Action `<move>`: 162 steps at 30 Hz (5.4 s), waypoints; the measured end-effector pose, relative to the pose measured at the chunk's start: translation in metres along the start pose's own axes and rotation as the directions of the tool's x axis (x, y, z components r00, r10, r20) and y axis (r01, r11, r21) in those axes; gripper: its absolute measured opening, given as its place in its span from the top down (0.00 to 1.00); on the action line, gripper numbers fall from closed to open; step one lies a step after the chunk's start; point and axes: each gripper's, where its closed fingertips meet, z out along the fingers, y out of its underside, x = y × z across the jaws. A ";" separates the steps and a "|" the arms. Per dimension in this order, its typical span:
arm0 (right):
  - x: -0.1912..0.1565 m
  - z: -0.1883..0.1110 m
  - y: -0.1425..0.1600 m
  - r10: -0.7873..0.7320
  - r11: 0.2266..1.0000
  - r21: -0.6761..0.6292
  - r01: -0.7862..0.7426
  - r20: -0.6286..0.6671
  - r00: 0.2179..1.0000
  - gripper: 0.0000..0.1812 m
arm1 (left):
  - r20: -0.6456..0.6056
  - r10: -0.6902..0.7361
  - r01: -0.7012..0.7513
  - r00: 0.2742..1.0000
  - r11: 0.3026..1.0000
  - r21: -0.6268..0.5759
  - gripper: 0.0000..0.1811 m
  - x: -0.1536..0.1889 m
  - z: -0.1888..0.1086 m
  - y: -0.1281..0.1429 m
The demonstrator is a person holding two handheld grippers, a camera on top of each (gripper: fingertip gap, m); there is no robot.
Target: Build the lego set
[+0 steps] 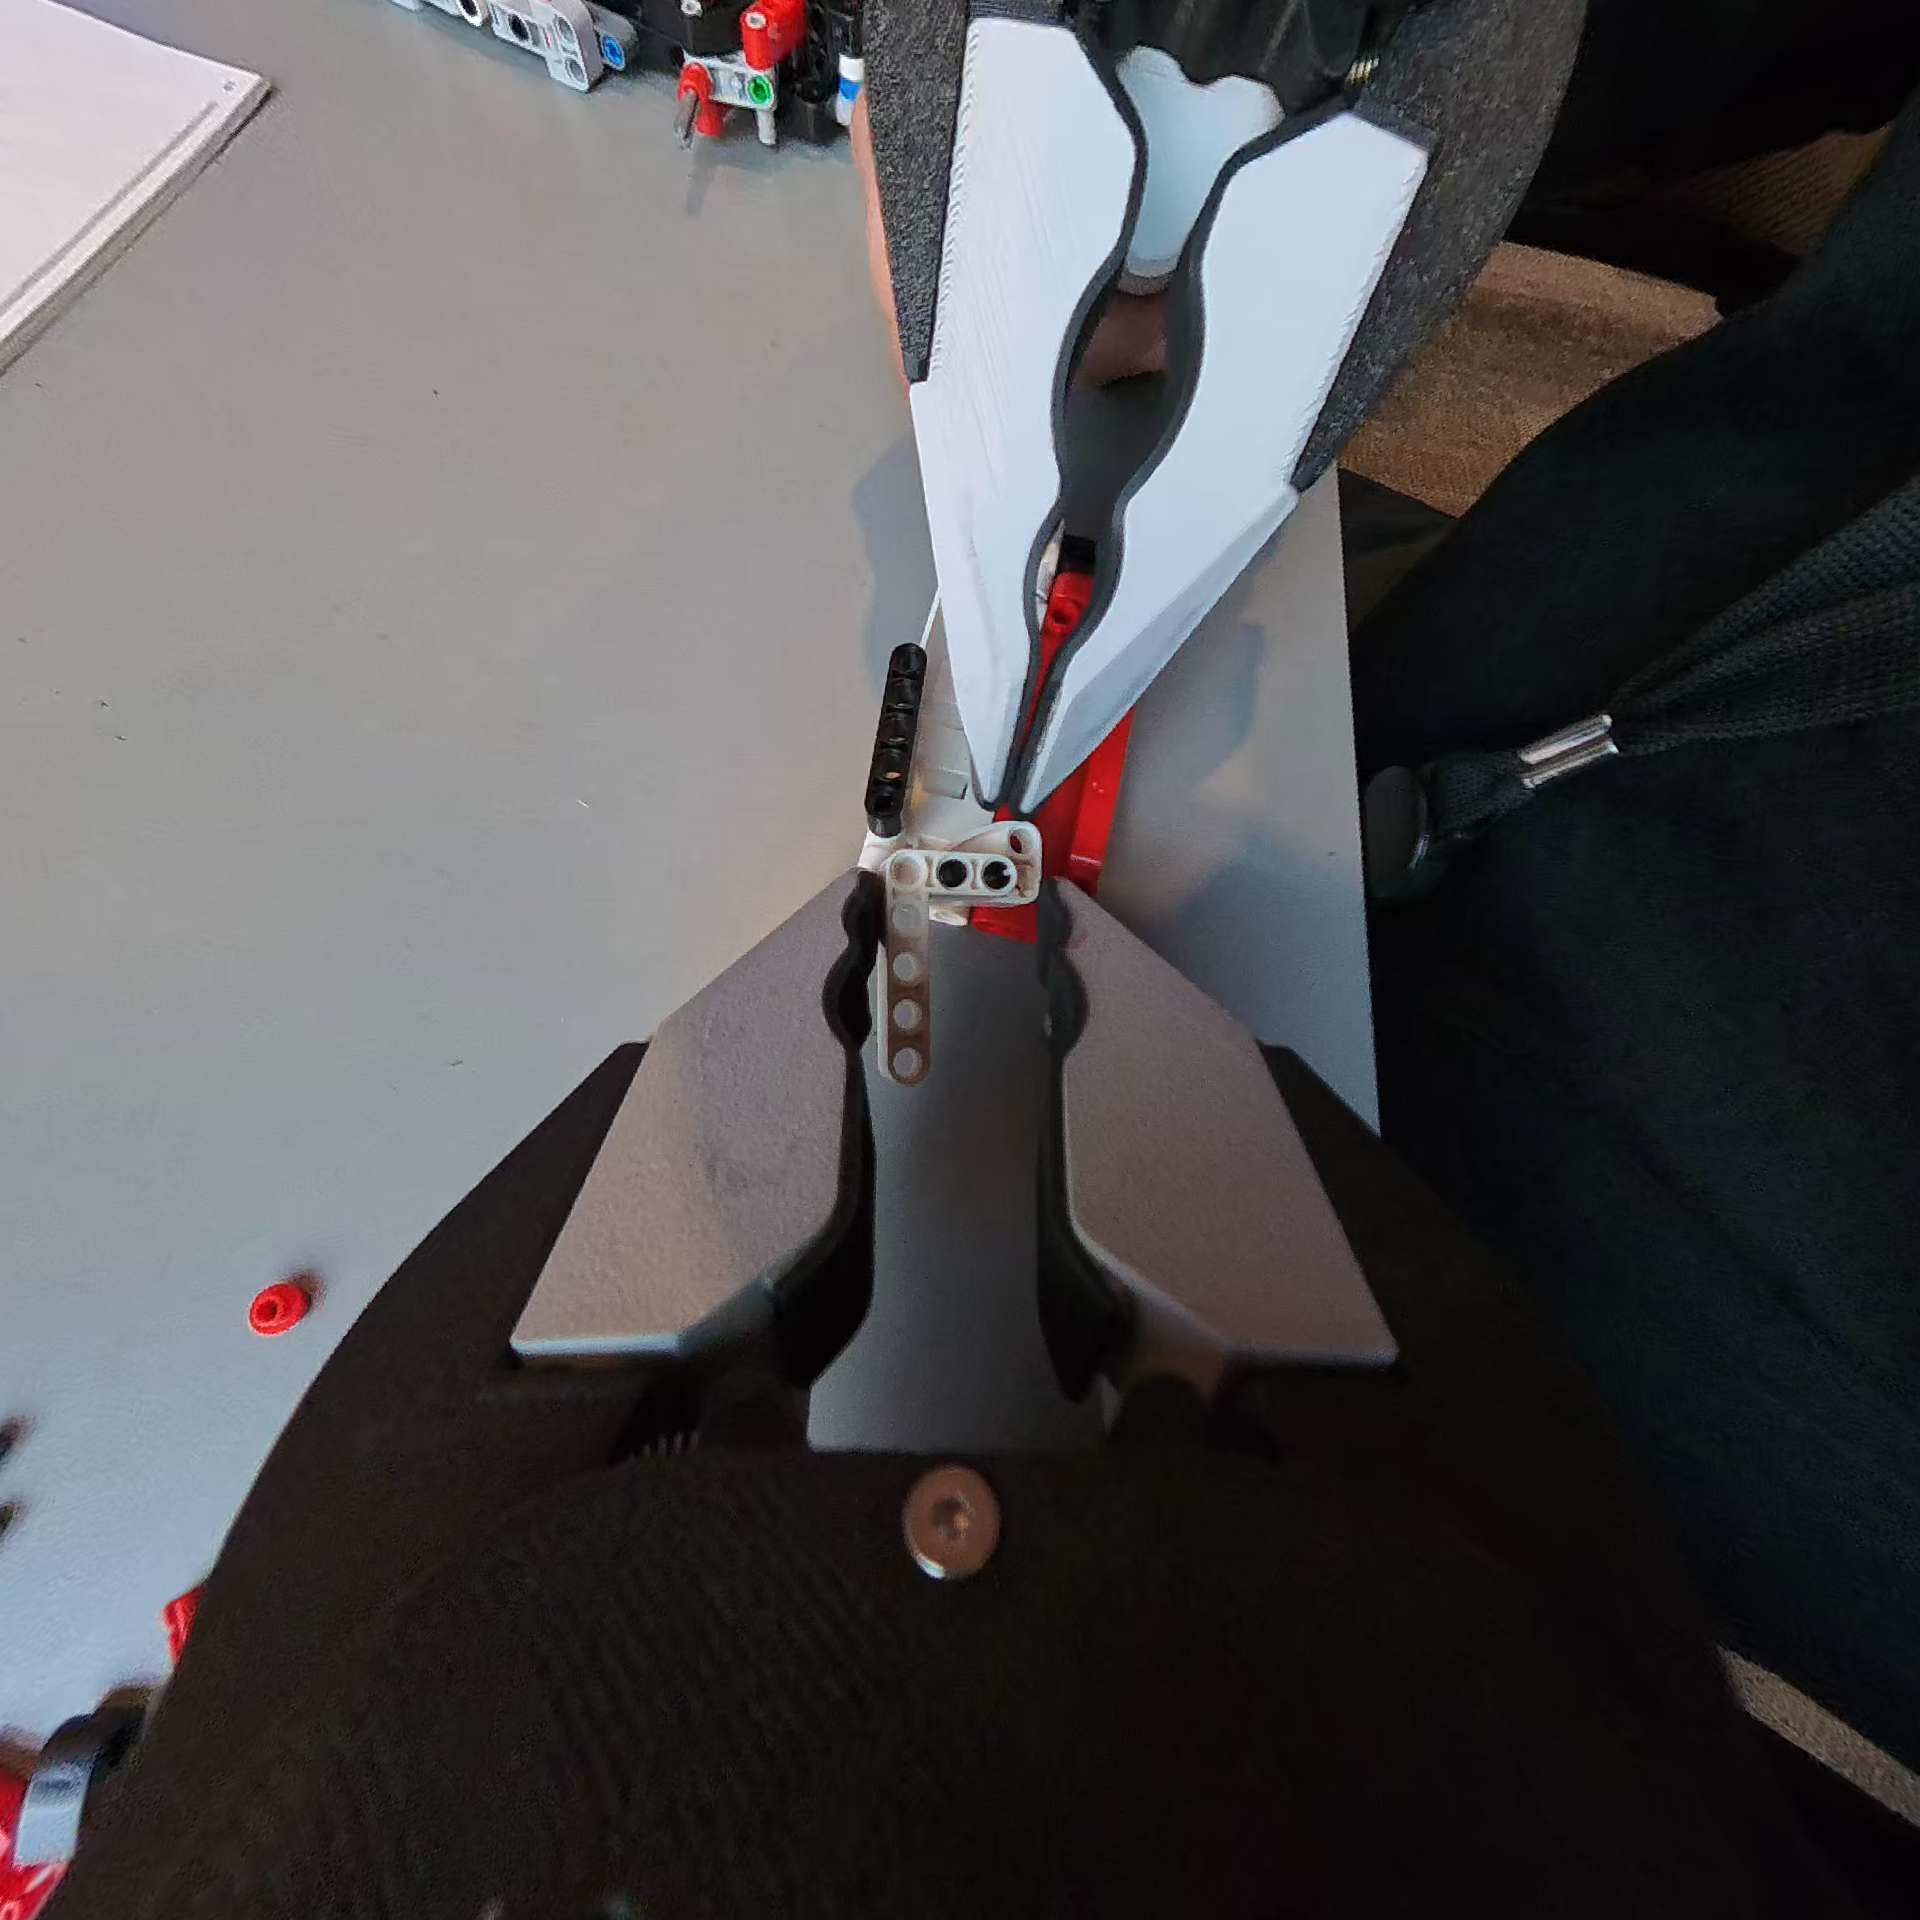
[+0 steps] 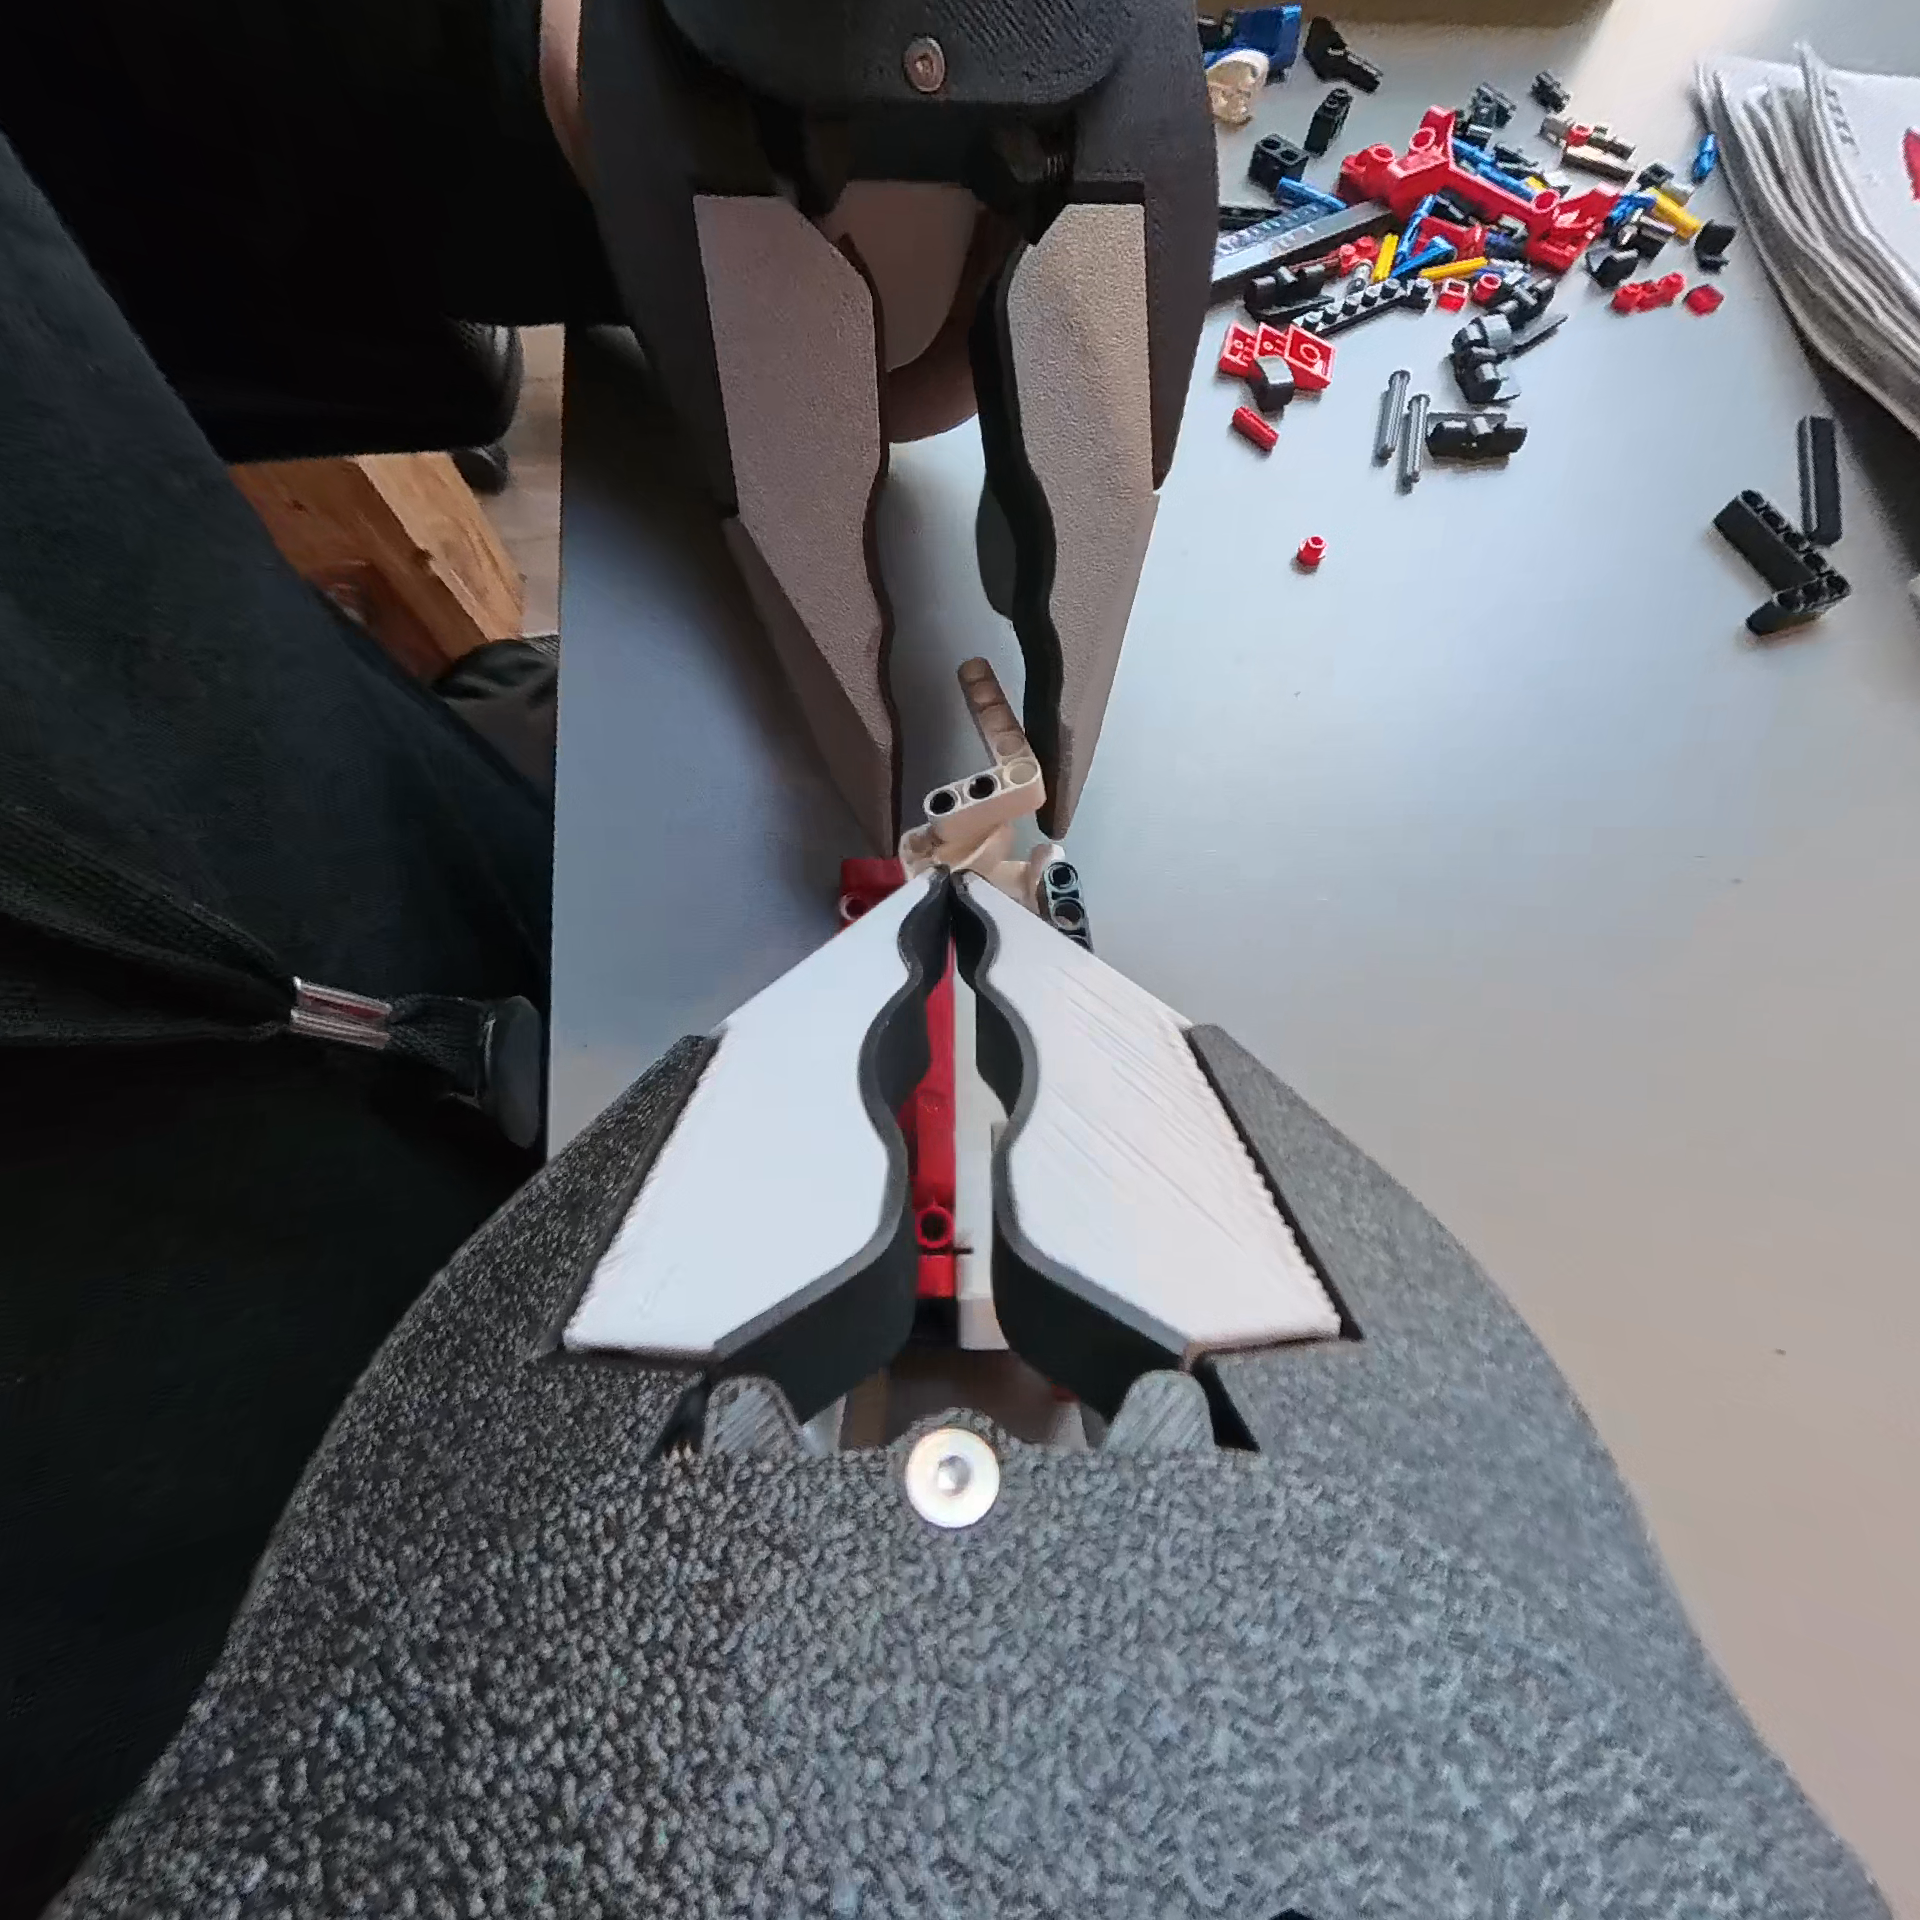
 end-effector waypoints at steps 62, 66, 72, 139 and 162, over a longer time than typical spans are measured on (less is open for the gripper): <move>0.016 -0.033 0.042 -0.164 0.970 -0.196 0.141 -0.106 0.981 0.88 | 0.034 -0.230 0.232 0.973 0.960 -0.156 0.88 -0.006 0.000 0.016; 0.012 -0.028 0.046 -0.193 0.964 -0.204 0.171 -0.093 0.977 0.88 | 0.076 -0.178 0.189 0.981 0.967 -0.169 0.98 -0.010 0.005 0.015; -0.024 -0.022 0.043 -0.346 0.927 -0.102 0.361 0.138 0.928 0.92 | 0.079 -0.090 0.102 0.993 0.980 -0.173 0.98 -0.016 -0.001 -0.004; 0.010 -0.025 0.009 -0.271 0.963 -0.026 0.270 -0.028 0.962 0.88 | 0.215 -0.049 0.083 0.975 0.985 -0.153 0.97 -0.019 0.007 -0.014; 0.017 -0.008 0.019 -0.297 0.953 -0.097 0.288 -0.097 0.950 0.92 | 0.228 -0.168 0.193 0.959 0.977 -0.094 0.93 -0.020 0.009 -0.012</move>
